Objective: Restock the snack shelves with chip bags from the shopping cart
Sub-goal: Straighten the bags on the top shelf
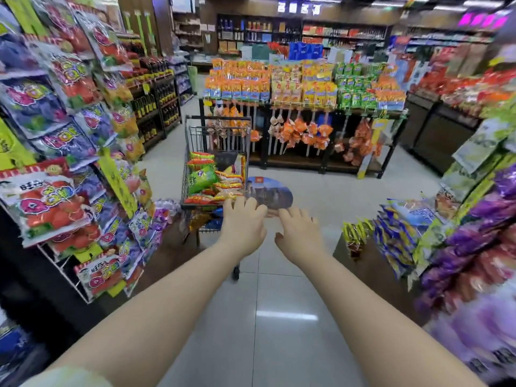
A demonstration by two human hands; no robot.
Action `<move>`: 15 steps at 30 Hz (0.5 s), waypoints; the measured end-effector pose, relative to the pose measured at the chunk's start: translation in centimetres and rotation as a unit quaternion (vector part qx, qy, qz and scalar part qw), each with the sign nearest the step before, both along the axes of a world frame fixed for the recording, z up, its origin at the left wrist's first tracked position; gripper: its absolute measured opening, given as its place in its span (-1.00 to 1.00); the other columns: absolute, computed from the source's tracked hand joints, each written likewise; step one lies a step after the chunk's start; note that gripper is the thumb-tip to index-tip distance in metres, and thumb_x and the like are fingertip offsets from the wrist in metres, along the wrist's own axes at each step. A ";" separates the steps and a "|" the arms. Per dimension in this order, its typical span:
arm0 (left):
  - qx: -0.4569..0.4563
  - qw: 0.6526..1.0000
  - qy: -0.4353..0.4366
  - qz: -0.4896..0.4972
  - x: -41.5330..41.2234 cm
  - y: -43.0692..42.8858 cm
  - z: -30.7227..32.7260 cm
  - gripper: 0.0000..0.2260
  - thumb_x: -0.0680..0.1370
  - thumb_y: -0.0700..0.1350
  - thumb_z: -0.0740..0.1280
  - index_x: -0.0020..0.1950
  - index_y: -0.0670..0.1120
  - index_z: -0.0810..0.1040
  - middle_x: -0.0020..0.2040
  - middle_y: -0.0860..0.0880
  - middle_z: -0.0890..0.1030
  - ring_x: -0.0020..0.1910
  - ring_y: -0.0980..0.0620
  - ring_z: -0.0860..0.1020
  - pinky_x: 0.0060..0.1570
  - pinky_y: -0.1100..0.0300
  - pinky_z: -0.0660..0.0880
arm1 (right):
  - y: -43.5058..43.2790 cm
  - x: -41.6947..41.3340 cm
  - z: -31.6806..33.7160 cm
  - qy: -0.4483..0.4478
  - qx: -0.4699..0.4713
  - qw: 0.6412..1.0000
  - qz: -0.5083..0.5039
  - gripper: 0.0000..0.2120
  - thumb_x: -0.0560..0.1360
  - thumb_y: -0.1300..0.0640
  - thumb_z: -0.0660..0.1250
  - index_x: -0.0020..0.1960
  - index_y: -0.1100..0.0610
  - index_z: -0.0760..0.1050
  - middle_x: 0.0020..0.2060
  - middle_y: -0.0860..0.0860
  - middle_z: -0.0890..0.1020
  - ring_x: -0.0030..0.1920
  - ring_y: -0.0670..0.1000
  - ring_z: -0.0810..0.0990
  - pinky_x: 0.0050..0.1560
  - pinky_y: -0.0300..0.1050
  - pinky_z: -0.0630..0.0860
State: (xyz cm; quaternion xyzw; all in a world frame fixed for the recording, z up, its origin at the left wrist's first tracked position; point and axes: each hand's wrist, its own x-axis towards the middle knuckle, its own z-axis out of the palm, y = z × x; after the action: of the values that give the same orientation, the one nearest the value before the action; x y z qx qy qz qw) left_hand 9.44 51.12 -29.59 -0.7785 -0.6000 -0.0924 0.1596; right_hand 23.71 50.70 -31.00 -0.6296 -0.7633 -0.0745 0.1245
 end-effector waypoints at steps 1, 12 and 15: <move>-0.010 1.000 -0.006 -0.002 -0.3 1.7 -0.9 -0.73 0.54 0.00 0.17 0.21 0.02 0.46 0.15 -0.01 0.48 0.18 -0.10 0.38 0.17 -0.05 0.27 | 1.5 -0.3 -0.6 0.003 -0.005 1.000 -0.003 -0.63 0.50 0.04 0.26 0.28 0.03 0.33 0.19 -0.01 0.45 0.21 0.11 0.40 0.06 -0.01 0.32; -0.153 0.986 -0.062 -0.028 0.2 19.0 -9.3 -0.68 0.54 0.02 0.23 0.28 0.06 0.49 0.25 -0.03 0.50 0.25 -0.14 0.39 0.20 -0.03 0.27 | 15.9 -0.4 -8.7 0.000 -0.133 0.987 -0.086 -0.63 0.53 0.06 0.24 0.32 0.06 0.32 0.25 0.01 0.46 0.24 0.13 0.41 0.12 0.03 0.33; -0.186 0.979 -0.084 -0.020 1.3 23.7 -11.8 -0.68 0.54 0.01 0.22 0.29 0.07 0.47 0.25 -0.01 0.49 0.24 -0.11 0.37 0.19 -0.02 0.25 | 20.6 0.5 -10.4 0.012 -0.138 0.987 -0.083 -0.63 0.53 0.04 0.25 0.32 0.06 0.34 0.24 0.01 0.46 0.24 0.12 0.40 0.09 0.02 0.31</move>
State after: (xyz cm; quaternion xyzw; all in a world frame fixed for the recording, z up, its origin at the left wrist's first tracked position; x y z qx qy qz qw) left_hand 10.79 74.79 -41.36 -0.7958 -0.6023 -0.0472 -0.0403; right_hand 24.17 71.27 -41.39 -0.7026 -0.7100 0.0291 0.0385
